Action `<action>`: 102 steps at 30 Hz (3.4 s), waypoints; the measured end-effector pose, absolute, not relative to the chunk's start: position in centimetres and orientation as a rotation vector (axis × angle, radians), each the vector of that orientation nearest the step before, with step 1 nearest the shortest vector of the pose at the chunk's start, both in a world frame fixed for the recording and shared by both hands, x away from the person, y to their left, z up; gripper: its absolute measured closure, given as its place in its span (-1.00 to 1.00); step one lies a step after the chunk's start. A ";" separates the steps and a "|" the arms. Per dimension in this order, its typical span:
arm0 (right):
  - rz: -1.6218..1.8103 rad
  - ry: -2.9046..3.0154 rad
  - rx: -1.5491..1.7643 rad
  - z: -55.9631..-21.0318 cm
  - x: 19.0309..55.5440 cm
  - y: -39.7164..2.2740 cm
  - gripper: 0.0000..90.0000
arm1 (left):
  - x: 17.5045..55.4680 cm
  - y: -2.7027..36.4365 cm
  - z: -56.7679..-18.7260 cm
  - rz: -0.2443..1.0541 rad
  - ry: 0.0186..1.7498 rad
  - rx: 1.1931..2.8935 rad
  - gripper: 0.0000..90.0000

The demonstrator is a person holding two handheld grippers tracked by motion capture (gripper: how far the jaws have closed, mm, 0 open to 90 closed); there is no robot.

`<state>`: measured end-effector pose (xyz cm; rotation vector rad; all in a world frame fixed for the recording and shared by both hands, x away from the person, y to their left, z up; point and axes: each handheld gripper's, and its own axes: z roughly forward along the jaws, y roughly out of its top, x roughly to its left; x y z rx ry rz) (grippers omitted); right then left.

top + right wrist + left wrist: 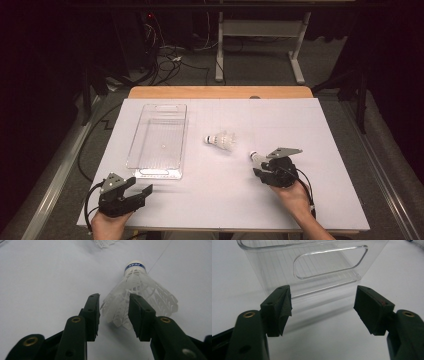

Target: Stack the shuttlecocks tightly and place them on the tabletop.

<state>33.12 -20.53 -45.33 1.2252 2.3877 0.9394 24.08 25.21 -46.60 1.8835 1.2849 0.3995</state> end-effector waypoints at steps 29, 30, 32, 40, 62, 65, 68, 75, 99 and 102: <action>0.924 2.395 1.213 -45.2 33.7 -20.9 0.98 | 24.0 25.2 -46.6 0.402 1.282 1.885 -0.31; 0.924 2.391 1.218 -45.2 33.7 -21.0 0.99 | 24.0 25.2 -46.6 0.402 1.282 1.885 -0.31; 0.924 2.394 1.222 -45.2 33.7 -21.0 0.99 | 24.0 25.2 -46.6 0.401 1.282 1.885 -0.31; 0.922 2.395 1.215 -45.0 33.8 -21.2 1.00 | 24.0 25.3 -46.6 0.400 1.284 1.882 -0.31; 0.947 2.419 1.183 -43.9 34.4 -21.4 1.00 | 24.0 25.3 -46.6 0.401 1.284 1.882 -0.31; 0.948 2.420 1.190 -43.9 34.5 -21.3 1.00 | 24.0 25.3 -46.6 0.401 1.285 1.882 -0.31; 0.954 2.425 1.188 -43.8 34.6 -21.4 1.00 | 24.0 25.3 -46.6 0.401 1.285 1.883 -0.31; 0.967 2.431 1.193 -43.7 34.9 -21.5 1.00 | 24.1 25.3 -46.6 0.401 1.285 1.883 -0.31; 0.998 2.477 1.187 -43.1 36.5 -20.6 1.00 | 24.1 25.3 -46.6 0.399 1.285 1.883 -0.31; 0.996 2.486 1.178 -42.9 36.7 -20.4 1.00 | 24.1 25.3 -46.6 0.398 1.285 1.884 -0.31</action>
